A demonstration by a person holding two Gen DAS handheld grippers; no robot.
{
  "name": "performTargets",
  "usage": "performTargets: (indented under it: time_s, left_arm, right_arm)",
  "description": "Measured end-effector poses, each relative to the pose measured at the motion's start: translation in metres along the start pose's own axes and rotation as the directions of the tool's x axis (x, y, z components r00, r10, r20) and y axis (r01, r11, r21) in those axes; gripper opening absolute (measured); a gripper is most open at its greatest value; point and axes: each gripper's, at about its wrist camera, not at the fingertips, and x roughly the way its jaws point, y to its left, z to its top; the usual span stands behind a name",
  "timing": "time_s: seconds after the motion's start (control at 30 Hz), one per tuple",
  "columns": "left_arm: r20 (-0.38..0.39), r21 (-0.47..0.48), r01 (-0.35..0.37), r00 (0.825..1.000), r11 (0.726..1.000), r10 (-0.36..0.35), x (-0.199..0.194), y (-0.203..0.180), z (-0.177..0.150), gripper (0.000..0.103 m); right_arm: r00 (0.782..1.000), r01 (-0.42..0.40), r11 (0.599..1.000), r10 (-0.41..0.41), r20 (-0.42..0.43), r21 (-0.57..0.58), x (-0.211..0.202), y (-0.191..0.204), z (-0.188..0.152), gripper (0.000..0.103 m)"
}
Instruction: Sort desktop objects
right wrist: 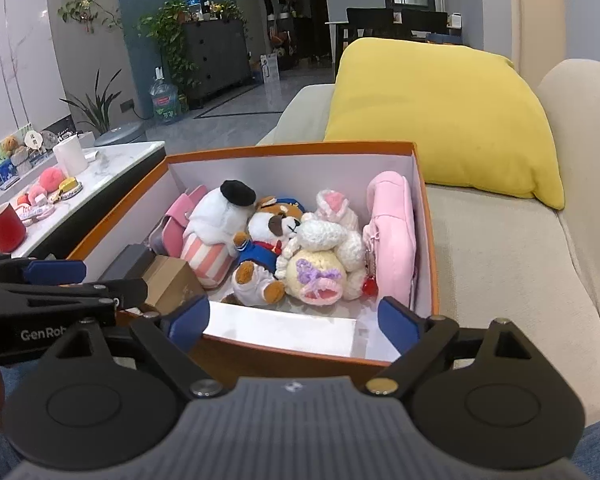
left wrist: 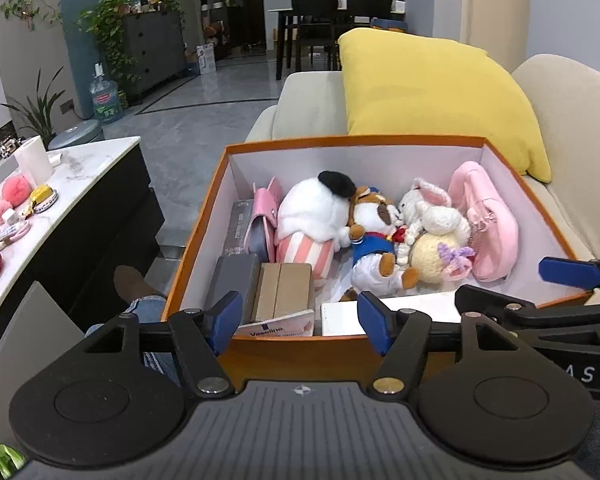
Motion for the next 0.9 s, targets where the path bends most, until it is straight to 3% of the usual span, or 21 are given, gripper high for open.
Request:
performTargets:
  time_s: [0.23, 0.4, 0.9]
  left_arm:
    - [0.003, 0.0, -0.025, 1.0, 1.0, 0.025, 0.0059, -0.0003, -0.0024, 0.076]
    - [-0.006, -0.013, -0.039, 0.999, 0.999, 0.039, 0.0079, 0.0018, -0.002, 0.084]
    - [-0.015, -0.018, -0.04, 0.999, 0.999, 0.039, 0.0083, 0.0018, -0.0028, 0.085]
  right_arm:
    - [0.999, 0.021, 0.999, -0.019, 0.039, -0.035, 0.0025, 0.0021, -0.0045, 0.095]
    - [0.999, 0.024, 0.999, -0.023, 0.043, -0.04, 0.0031, 0.0027, -0.0047, 0.096]
    - [0.999, 0.022, 0.999, -0.02, 0.036, -0.039, 0.0037, 0.0025, -0.0049, 0.096]
